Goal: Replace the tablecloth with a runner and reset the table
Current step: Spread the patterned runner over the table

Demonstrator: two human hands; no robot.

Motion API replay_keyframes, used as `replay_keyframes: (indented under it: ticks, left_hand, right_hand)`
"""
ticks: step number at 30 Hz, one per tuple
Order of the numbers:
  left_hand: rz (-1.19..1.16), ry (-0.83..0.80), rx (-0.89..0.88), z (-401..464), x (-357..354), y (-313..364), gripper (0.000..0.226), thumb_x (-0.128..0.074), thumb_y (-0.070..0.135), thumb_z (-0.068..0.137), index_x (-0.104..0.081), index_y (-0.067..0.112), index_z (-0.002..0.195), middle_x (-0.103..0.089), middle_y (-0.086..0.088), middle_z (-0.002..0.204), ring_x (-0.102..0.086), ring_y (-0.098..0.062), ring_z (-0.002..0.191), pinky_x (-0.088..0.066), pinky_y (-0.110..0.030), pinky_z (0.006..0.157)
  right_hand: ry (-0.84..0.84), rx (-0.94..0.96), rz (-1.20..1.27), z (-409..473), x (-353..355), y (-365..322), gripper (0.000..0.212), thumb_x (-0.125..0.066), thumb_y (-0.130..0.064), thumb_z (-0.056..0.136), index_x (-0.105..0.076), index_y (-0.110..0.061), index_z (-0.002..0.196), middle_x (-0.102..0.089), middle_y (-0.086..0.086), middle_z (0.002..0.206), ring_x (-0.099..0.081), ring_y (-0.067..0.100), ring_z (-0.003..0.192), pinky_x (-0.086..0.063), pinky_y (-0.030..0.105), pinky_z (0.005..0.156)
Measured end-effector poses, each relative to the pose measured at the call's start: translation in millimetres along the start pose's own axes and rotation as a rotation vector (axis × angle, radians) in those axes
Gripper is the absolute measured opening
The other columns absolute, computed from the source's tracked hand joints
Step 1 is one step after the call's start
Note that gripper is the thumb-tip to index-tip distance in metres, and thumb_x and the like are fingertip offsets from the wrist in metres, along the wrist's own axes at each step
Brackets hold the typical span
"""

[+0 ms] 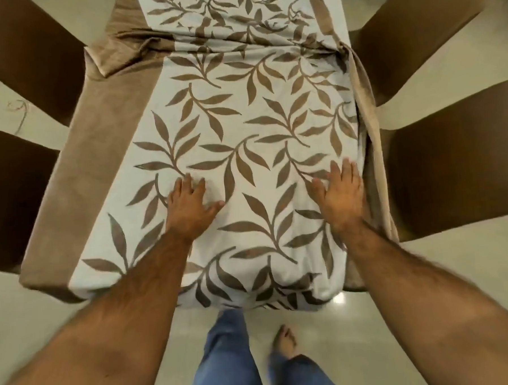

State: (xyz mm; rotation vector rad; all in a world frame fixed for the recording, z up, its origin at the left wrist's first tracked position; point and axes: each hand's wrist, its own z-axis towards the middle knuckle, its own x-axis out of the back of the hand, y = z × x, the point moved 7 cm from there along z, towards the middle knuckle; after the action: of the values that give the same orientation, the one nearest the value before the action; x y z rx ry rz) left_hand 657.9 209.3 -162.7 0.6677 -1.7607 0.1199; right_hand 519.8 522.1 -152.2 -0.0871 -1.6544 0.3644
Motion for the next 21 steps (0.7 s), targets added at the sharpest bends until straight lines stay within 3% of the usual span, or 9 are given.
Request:
replay_keyframes:
  ticks: [3, 6, 9, 11, 13, 16, 19, 21]
  left_hand:
    - [0.061, -0.081, 0.040, -34.6, -25.7, 1.7, 0.090, -0.045, 0.071, 0.087, -0.012, 0.025, 0.156, 0.003, -0.007, 0.165, 0.005, -0.030, 0.151, -0.004, -0.051, 0.120]
    - [0.104, -0.108, 0.052, -57.0, -37.0, 2.5, 0.092, -0.050, 0.070, 0.085, -0.011, 0.025, 0.156, 0.004, -0.008, 0.164, 0.005, -0.030, 0.151, -0.009, -0.052, 0.121]
    - [0.121, -0.140, 0.049, -70.8, -42.5, 12.9, 0.093, -0.055, 0.066, 0.085, -0.012, 0.024, 0.156, 0.002, -0.008, 0.164, 0.004, -0.029, 0.151, -0.014, -0.051, 0.121]
    - [0.101, -0.141, 0.043, -78.4, -46.2, 25.5, 0.093, -0.058, 0.062, 0.086, -0.011, 0.023, 0.156, 0.002, -0.009, 0.164, 0.004, -0.029, 0.151, -0.016, -0.051, 0.121]
    - [0.084, -0.159, 0.049, -83.9, -51.4, 34.0, 0.094, -0.057, 0.063, 0.086, -0.008, 0.023, 0.156, 0.004, -0.008, 0.164, 0.006, -0.028, 0.151, -0.015, -0.053, 0.120]
    - [0.115, -0.194, 0.067, -82.3, -53.8, 26.6, 0.097, -0.055, 0.066, 0.085, -0.005, 0.024, 0.156, 0.008, -0.005, 0.164, 0.007, -0.028, 0.151, -0.013, -0.055, 0.119]
    - [0.117, -0.196, 0.072, -67.4, -44.7, 5.3, 0.101, -0.059, 0.063, 0.084, -0.005, 0.020, 0.157, 0.009, -0.008, 0.164, 0.007, -0.030, 0.151, -0.008, -0.051, 0.122]
    - [0.122, -0.205, 0.078, -59.2, -45.0, -5.4, 0.102, -0.061, 0.062, 0.083, -0.006, 0.017, 0.157, 0.007, -0.010, 0.164, 0.006, -0.032, 0.150, -0.005, -0.049, 0.122]
  right_hand:
    - [-0.183, 0.004, -0.049, -30.9, -15.3, 42.1, 0.068, -0.023, -0.055, 0.101, -0.012, -0.016, 0.156, -0.003, 0.006, 0.165, 0.001, 0.026, 0.152, -0.001, 0.044, 0.123]
    - [-0.269, 0.066, -0.127, -28.7, -10.7, 73.2, 0.062, -0.029, -0.047, 0.103, -0.012, -0.020, 0.155, 0.000, 0.004, 0.165, 0.003, 0.026, 0.152, -0.001, 0.047, 0.123]
    - [-0.304, -0.002, -0.105, -15.3, 5.1, 86.3, 0.059, -0.041, -0.037, 0.102, -0.019, -0.018, 0.153, -0.009, 0.006, 0.164, -0.004, 0.030, 0.151, -0.008, 0.049, 0.121]
    - [-0.206, -0.054, -0.083, -18.3, 18.8, 84.2, 0.054, -0.045, -0.032, 0.100, -0.029, -0.015, 0.149, -0.024, 0.011, 0.159, -0.019, 0.033, 0.147, -0.016, 0.046, 0.121]
    - [-0.073, -0.129, -0.011, -33.1, 31.7, 84.6, 0.045, -0.050, -0.028, 0.097, -0.043, -0.013, 0.139, -0.044, 0.012, 0.145, -0.039, 0.032, 0.133, -0.032, 0.041, 0.113]
    - [0.008, -0.362, 0.079, -60.5, 42.0, 108.4, 0.037, -0.055, -0.025, 0.094, -0.051, -0.013, 0.129, -0.051, 0.015, 0.129, -0.051, 0.033, 0.115, -0.046, 0.043, 0.095]
    - [-0.060, -0.517, 0.086, -80.1, 37.9, 144.6, 0.042, -0.056, -0.033, 0.095, -0.050, -0.009, 0.129, -0.052, 0.019, 0.128, -0.053, 0.038, 0.115, -0.047, 0.045, 0.092]
    - [-0.194, -0.606, 0.239, -89.3, 23.4, 164.8, 0.046, -0.057, -0.041, 0.096, -0.055, -0.004, 0.124, -0.058, 0.020, 0.123, -0.057, 0.038, 0.112, -0.050, 0.044, 0.093]
